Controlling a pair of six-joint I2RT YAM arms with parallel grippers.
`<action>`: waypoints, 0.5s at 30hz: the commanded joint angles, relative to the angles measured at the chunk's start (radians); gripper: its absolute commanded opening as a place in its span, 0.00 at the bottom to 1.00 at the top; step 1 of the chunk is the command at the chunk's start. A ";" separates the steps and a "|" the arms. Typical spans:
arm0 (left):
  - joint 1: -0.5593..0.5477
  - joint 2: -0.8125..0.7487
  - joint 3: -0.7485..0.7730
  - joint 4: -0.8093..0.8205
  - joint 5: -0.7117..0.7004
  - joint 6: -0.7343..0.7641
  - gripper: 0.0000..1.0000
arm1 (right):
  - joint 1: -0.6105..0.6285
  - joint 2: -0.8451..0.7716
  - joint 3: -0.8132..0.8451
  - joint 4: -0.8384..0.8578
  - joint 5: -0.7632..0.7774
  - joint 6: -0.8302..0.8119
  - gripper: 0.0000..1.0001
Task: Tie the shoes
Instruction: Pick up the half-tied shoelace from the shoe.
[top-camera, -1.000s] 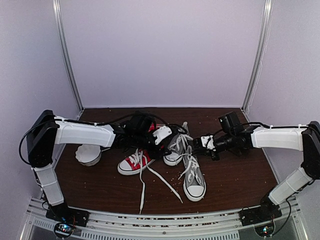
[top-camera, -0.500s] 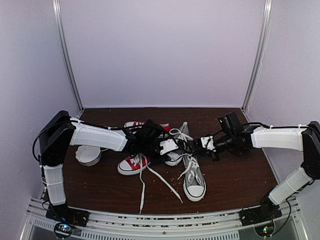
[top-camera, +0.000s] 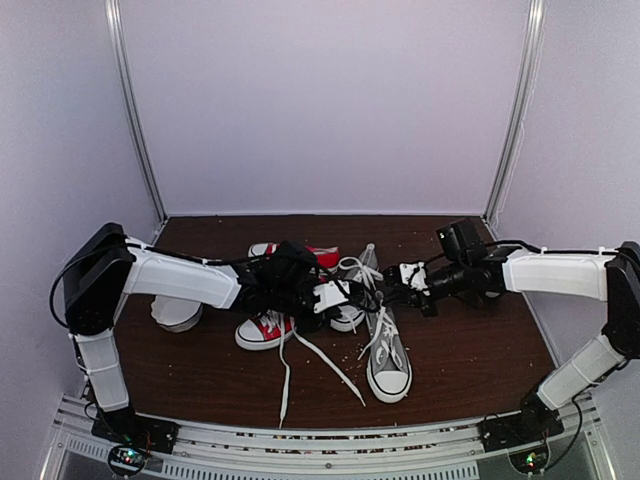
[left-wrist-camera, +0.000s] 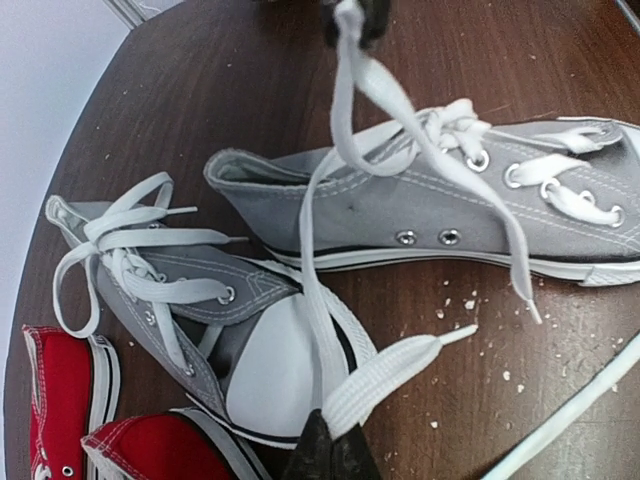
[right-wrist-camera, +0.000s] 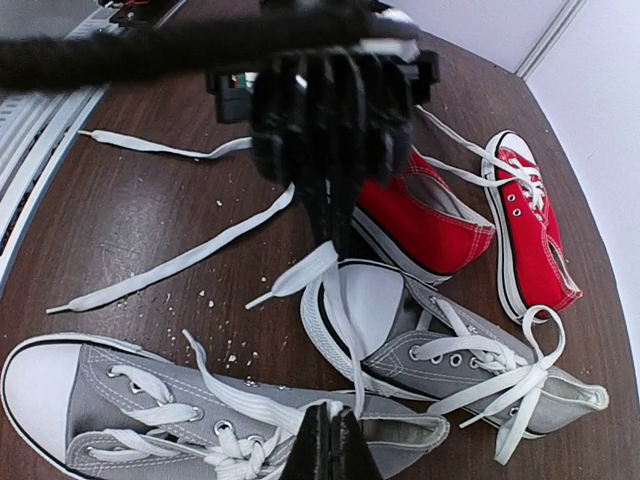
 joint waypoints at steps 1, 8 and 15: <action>-0.025 -0.121 -0.062 0.152 0.062 -0.019 0.00 | 0.006 -0.027 0.032 -0.017 0.046 0.125 0.00; -0.109 -0.180 -0.085 0.209 0.148 0.000 0.00 | 0.007 -0.055 0.040 -0.108 0.134 0.236 0.00; -0.176 -0.108 0.022 0.223 0.204 0.004 0.00 | 0.007 -0.056 0.061 -0.110 0.119 0.361 0.00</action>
